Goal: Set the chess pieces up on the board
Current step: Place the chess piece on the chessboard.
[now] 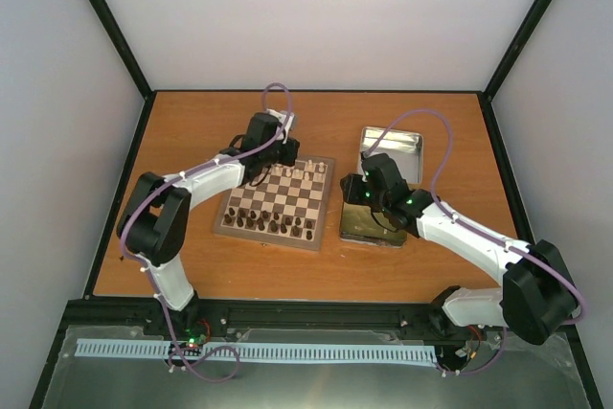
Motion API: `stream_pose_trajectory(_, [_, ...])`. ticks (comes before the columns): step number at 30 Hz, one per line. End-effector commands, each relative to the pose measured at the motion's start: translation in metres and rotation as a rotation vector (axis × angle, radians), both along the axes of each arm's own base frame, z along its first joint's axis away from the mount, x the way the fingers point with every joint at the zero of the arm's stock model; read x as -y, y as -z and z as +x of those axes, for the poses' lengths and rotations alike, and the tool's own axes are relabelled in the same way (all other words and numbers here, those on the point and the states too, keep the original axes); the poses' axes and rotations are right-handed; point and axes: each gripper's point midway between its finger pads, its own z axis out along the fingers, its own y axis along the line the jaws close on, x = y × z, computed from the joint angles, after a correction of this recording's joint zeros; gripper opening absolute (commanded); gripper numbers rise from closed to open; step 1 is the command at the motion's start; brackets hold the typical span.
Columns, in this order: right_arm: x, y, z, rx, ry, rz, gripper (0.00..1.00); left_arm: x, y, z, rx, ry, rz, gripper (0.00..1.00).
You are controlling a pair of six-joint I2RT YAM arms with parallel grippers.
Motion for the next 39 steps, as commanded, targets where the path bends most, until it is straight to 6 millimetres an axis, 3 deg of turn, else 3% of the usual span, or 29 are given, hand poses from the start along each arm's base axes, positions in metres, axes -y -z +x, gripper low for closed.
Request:
stream_pose_trajectory(1, [0.005, -0.007, 0.001, 0.024, 0.023, 0.008, 0.39, 0.013, -0.009, 0.015, 0.089, 0.025, 0.013, 0.01])
stream_pose_trajectory(12, [0.004, -0.005, 0.000, 0.011, 0.019, 0.009, 0.40, 0.021, 0.031, 0.017, 0.059, 0.075, 0.036, 0.02])
stream_pose_trajectory(30, [0.006, 0.000, 0.000, 0.005, 0.022, -0.008, 0.40, 0.025, 0.066, 0.021, 0.011, 0.093, 0.061, 0.07])
stream_pose_trajectory(34, [0.006, -0.001, 0.000, 0.003, 0.020, -0.010, 0.40, 0.026, 0.055, 0.020, 0.013, 0.093, 0.048, 0.19])
stream_pose_trajectory(39, [0.004, -0.005, -0.001, 0.006, 0.016, 0.002, 0.40, 0.028, 0.014, 0.017, 0.019, 0.082, -0.011, 0.51])
